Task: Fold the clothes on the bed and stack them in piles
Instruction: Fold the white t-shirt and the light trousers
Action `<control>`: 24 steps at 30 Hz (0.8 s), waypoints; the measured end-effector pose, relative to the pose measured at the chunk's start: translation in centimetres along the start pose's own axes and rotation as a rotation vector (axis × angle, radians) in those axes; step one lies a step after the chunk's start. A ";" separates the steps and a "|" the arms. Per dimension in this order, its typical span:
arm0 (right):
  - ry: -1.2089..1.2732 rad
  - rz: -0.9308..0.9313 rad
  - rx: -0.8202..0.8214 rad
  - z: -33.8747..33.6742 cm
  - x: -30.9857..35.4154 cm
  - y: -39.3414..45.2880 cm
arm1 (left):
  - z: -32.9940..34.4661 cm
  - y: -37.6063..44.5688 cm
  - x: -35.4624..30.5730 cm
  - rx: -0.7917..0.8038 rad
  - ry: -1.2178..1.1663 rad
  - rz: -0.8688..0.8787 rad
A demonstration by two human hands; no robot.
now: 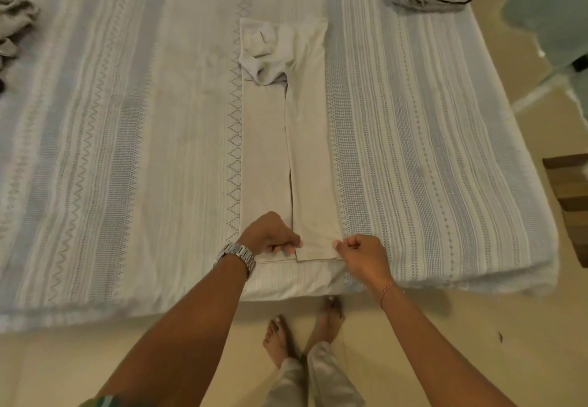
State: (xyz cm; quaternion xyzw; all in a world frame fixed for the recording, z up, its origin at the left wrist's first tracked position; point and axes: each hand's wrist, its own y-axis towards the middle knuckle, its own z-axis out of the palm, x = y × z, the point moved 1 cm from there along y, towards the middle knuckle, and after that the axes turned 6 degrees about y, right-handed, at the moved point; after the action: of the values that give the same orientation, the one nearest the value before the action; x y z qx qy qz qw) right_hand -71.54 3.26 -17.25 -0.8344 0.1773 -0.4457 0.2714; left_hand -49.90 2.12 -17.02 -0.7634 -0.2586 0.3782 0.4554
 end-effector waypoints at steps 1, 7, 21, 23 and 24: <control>-0.010 0.008 -0.015 -0.2 -0.3 -0.1 | 0.0 0.1 0.1 -0.002 0.012 -0.002; -0.071 -0.216 -0.234 1.0 0.1 -1.1 | 0.0 -0.3 -0.3 -0.210 0.354 0.019; -0.570 -0.870 0.137 5.6 2.9 5.9 | -1.1 3.5 0.2 -0.614 0.961 0.742; -0.643 -0.889 0.128 5.9 3.6 7.3 | -2.1 4.3 0.3 -0.637 1.001 0.705; -0.678 -0.893 0.111 6.1 4.0 8.0 | -2.7 4.7 0.2 -0.649 1.004 0.689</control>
State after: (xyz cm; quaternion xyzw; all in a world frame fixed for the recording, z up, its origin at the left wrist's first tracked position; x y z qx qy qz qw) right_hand -64.71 -3.46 -22.30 -0.9095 -0.3139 -0.2328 0.1416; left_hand -47.37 -1.22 -20.41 -0.9824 0.1408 0.0054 0.1223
